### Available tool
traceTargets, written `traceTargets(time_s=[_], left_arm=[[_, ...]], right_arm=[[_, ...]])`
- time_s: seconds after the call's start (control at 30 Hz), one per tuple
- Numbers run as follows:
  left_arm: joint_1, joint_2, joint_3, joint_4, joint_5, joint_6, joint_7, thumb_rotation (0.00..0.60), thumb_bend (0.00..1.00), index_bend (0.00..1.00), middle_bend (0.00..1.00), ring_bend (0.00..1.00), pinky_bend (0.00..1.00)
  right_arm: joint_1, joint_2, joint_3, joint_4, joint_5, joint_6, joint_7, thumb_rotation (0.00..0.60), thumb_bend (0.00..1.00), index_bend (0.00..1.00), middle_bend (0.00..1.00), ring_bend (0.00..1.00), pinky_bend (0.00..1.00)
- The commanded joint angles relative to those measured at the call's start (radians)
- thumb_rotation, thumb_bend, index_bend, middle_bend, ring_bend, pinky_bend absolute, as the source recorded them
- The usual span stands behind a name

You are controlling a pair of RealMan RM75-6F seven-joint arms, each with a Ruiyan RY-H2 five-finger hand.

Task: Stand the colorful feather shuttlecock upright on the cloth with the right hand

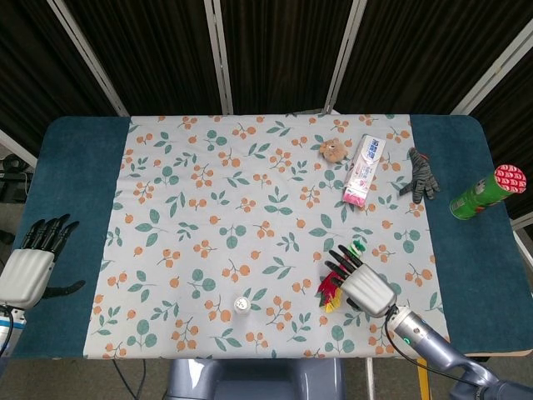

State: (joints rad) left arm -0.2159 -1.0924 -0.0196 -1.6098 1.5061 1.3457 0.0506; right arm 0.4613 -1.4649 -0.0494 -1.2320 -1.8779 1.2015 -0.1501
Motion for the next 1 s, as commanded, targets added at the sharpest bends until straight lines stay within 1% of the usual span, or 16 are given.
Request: traceTargets(time_s=[0.03,0.33,0.63,0.8,1.0], left_arm=[[0.000,0.000,0.000,0.000,0.000,-0.001,0.001,0.525,0.12,0.07,0.00,0.00,0.00],[0.000,0.000,0.000,-0.002,-0.002,-0.001,0.003,0.524,0.12,0.07,0.00,0.00,0.00],[-0.001,0.001,0.000,-0.001,-0.001,-0.001,0.000,0.529,0.12,0.07,0.00,0.00,0.00],[-0.001,0.001,0.000,-0.001,-0.001,-0.001,0.001,0.527,0.12,0.07,0.00,0.00,0.00],[-0.001,0.001,0.000,-0.001,-0.001,-0.001,0.001,0.526,0.12,0.07,0.00,0.00,0.00]], right_arm=[[0.000,-0.008,0.000,0.009,0.008,0.006,0.008,0.600,0.13,0.47,0.17,0.00,0.00],[0.005,-0.035,-0.012,0.034,0.014,0.017,0.020,0.600,0.16,0.51,0.19,0.00,0.00],[0.005,-0.052,-0.023,0.042,0.021,0.028,0.016,0.600,0.17,0.52,0.20,0.00,0.00],[0.006,-0.056,-0.026,0.049,0.028,0.030,0.017,0.600,0.20,0.53,0.20,0.00,0.00],[0.007,-0.060,-0.030,0.053,0.035,0.031,0.019,0.600,0.26,0.54,0.20,0.00,0.00]])
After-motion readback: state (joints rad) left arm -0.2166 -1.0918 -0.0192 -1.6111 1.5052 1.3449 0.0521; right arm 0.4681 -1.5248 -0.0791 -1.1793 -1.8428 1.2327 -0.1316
